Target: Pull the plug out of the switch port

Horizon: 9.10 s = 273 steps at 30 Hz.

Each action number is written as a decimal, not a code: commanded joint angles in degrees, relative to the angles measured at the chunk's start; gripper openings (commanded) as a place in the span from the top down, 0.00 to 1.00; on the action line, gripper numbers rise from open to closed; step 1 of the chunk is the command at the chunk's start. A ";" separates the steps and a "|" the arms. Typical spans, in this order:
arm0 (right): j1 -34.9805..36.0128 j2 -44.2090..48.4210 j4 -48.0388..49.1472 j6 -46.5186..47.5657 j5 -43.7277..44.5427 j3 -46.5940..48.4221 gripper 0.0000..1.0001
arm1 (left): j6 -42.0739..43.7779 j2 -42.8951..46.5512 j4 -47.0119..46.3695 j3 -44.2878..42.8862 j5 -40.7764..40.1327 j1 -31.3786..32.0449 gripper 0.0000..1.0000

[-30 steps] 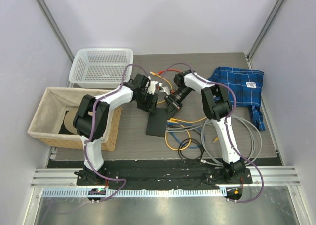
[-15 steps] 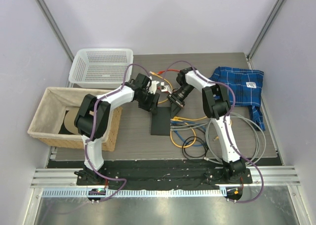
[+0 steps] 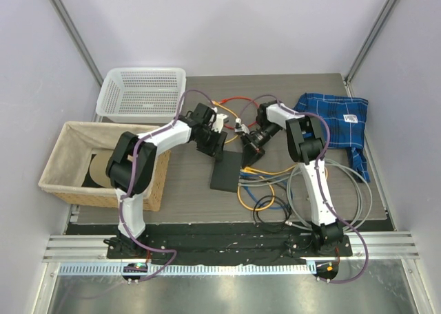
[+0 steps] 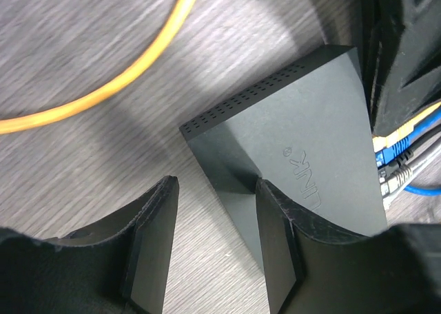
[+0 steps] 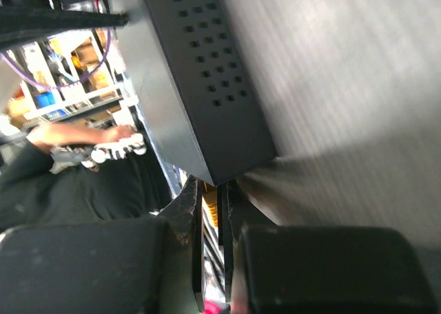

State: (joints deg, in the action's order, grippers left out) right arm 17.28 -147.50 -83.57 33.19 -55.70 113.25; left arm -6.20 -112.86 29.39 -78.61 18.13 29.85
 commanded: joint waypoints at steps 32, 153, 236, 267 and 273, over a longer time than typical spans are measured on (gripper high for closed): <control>-4.80 13.39 65.92 -48.28 9.99 33.06 0.99 | 2.15 9.41 7.88 1.00 -1.87 -4.27 0.51; 2.41 13.38 31.45 -9.55 8.68 -21.23 0.87 | -0.75 -10.28 11.13 -8.93 5.07 -3.65 0.90; -5.50 13.64 26.08 -3.48 25.28 11.97 0.99 | 2.50 -8.08 5.68 -5.68 1.56 1.18 1.00; -3.48 26.31 60.80 -15.16 29.42 15.59 0.99 | 3.38 5.54 7.62 -6.56 8.15 -0.84 0.55; -4.18 17.69 67.30 -27.90 35.31 18.49 0.99 | 4.35 6.51 7.97 -4.98 7.36 -0.84 0.54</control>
State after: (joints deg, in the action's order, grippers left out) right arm 13.96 -125.86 -23.42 15.09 -24.80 129.43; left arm -3.60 -110.08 36.95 -84.58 26.00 29.21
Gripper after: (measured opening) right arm 0.176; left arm 0.455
